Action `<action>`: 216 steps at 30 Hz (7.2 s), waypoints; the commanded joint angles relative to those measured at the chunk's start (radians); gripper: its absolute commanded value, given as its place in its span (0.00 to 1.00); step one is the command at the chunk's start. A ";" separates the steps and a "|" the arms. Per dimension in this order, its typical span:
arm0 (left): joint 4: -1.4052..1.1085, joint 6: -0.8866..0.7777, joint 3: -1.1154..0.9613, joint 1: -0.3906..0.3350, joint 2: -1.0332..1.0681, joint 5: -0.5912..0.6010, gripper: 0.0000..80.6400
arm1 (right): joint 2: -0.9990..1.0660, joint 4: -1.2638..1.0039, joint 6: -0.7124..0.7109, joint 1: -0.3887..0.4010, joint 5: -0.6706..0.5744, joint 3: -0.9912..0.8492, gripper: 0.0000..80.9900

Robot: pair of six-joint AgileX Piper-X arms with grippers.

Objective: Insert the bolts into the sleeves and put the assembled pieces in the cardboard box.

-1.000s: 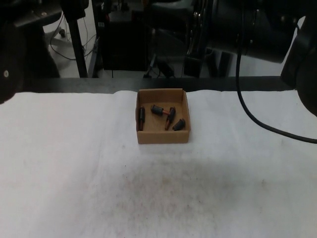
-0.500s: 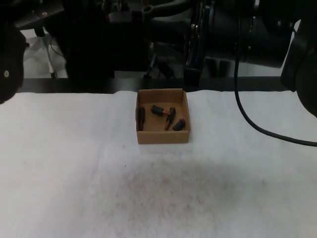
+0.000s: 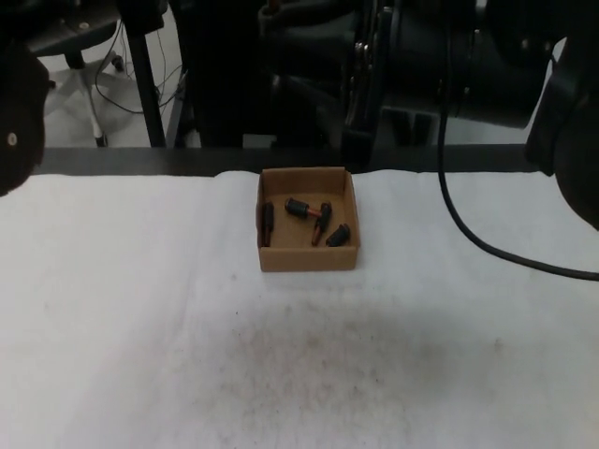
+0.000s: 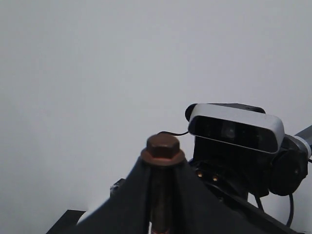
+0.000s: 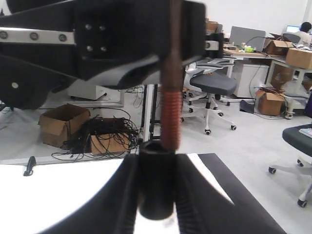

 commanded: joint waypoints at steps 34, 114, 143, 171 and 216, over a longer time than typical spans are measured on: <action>-0.012 -0.007 -0.009 -0.004 -0.014 -0.005 0.00 | -0.005 -0.017 -0.023 -0.001 0.034 -0.011 0.01; 0.123 -0.022 -0.009 -0.001 -0.060 -0.067 0.63 | -0.012 -0.093 0.060 -0.022 -0.028 -0.014 0.01; 0.211 -0.015 -0.009 0.150 -0.106 -0.244 0.00 | 0.236 0.433 0.139 -0.165 0.440 -0.212 0.01; 0.303 0.014 0.022 0.150 -0.121 -0.227 0.00 | 0.893 0.944 0.165 -0.173 0.488 -0.888 0.01; 0.666 0.340 0.022 0.150 -0.236 -0.469 0.00 | 0.489 1.118 0.176 -0.188 0.572 -0.822 0.01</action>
